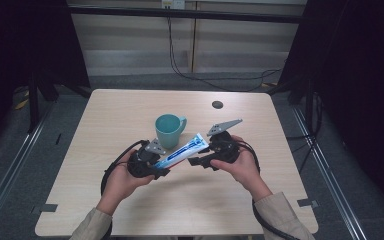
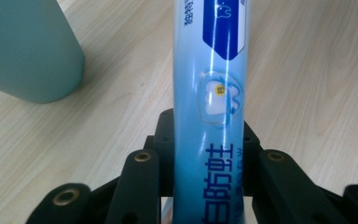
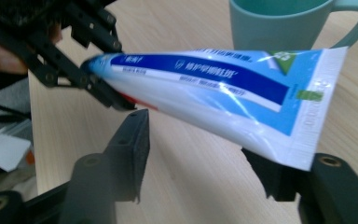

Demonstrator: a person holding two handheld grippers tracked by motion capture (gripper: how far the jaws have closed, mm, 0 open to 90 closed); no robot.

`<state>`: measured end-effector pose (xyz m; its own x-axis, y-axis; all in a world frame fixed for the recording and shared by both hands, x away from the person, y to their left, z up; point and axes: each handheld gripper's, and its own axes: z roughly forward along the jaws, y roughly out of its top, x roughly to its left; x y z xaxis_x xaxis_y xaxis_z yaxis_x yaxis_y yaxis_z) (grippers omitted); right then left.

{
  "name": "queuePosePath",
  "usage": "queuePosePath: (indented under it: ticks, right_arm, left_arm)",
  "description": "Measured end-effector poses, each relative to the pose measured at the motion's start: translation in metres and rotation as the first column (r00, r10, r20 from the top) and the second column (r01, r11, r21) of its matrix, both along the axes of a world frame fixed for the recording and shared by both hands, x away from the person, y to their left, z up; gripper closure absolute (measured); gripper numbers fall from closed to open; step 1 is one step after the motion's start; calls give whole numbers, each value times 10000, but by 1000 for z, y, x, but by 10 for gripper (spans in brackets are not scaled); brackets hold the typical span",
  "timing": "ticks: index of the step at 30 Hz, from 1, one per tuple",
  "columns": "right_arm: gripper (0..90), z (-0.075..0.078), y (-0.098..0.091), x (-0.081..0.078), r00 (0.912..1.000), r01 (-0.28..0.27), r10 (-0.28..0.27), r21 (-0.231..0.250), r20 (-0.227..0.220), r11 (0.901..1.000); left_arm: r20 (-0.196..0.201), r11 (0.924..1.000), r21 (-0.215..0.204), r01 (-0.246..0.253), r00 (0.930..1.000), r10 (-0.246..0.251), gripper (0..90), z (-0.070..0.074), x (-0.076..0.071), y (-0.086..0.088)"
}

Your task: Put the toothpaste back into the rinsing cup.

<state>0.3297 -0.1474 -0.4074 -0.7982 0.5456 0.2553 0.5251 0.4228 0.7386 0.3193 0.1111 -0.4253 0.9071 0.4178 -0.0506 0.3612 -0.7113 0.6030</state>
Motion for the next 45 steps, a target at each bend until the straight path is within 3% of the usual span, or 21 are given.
queuePosePath:
  ticks: [6,8,11,16,21,25,26,27,28,30,31,32,33,34,35,37,39,42,43,45]
  right_arm:
    - [434,2,-1,2,9980,527,-512,394,-370,9978]
    - [447,2,-1,5,9944,856,-810,680,-683,9940]
    - [462,3,-4,7,9891,1150,-1024,1212,-1056,9859]
    - [472,5,-5,9,9838,1441,-1264,1405,-1271,9795]
    - [545,7,-6,11,9667,2105,-1780,1759,-1837,9616]
    - [730,11,-10,10,9503,2714,-2200,2401,-2204,9320]
    - [730,11,-10,10,9503,2714,-2200,2401,-2204,9320]
    - [792,14,-11,9,9485,2777,-2194,2668,-2284,9229]
    - [804,16,-10,9,9500,2760,-2182,2735,-2236,9214]
    - [814,18,-9,8,9505,2755,-2188,2725,-2208,9219]
    - [834,23,-7,7,9564,2657,-2172,2726,-1954,9247]
    - [834,23,-7,7,9564,2657,-2172,2726,-1954,9247]
    - [839,29,-4,6,9595,2607,-2171,2740,-1794,9257]
    - [839,29,-4,6,9595,2607,-2171,2740,-1794,9257]
    - [840,35,-1,5,9644,2492,-2140,2626,-1555,9322]
    - [840,37,0,5,9653,2483,-2154,2628,-1479,9323]
    - [840,44,3,4,9705,2366,-2159,2510,-1074,9386]
    - [840,48,6,2,9746,2223,-2086,2352,-818,9462]
    - [840,52,10,0,9780,2075,-1988,2038,-626,9568]
    - [839,54,13,-2,9789,2043,-2009,1760,-372,9629]
  left_arm:
    - [96,9999,-103,-134,9999,135,702,-1,-3,-4]
    - [218,9999,118,-49,9998,47,701,0,-4,-7]
    - [248,9999,94,-52,9997,50,698,0,-6,-10]
    - [350,9999,121,-60,9994,56,696,1,-7,-13]
    - [627,9997,197,-173,9979,160,693,0,-8,-18]
    - [871,9993,195,-326,9957,308,673,-1,-9,-21]
    - [871,9993,195,-326,9957,308,660,-1,-9,-21]
    - [920,9991,169,-384,9951,366,645,-1,-9,-22]
    - [911,9991,176,-382,9952,365,632,-2,-9,-23]
    - [815,9989,20,-469,9956,465,584,-3,-8,-24]
    - [753,9972,-283,-697,9946,717,545,-3,-5,-25]
    - [753,9972,-283,-697,9946,717,490,-3,-5,-25]
    - [1110,9942,-619,-877,9893,942,455,1,-4,-25]
    - [1110,9942,-619,-877,9893,942,397,1,-4,-25]
    - [1128,9883,-1163,-992,9873,1123,384,6,-3,-25]
    - [1137,9873,-1273,-954,9874,1101,383,9,-2,-26]
    - [1368,9794,-1667,-1136,9811,1370,357,18,-2,-29]
    - [1476,9753,-1852,-1202,9778,1485,360,22,-1,-30]
    - [1346,9719,-1959,-1307,9781,1587,363,24,1,-31]
    - [1325,9701,-2000,-1373,9773,1656,370,24,2,-31]
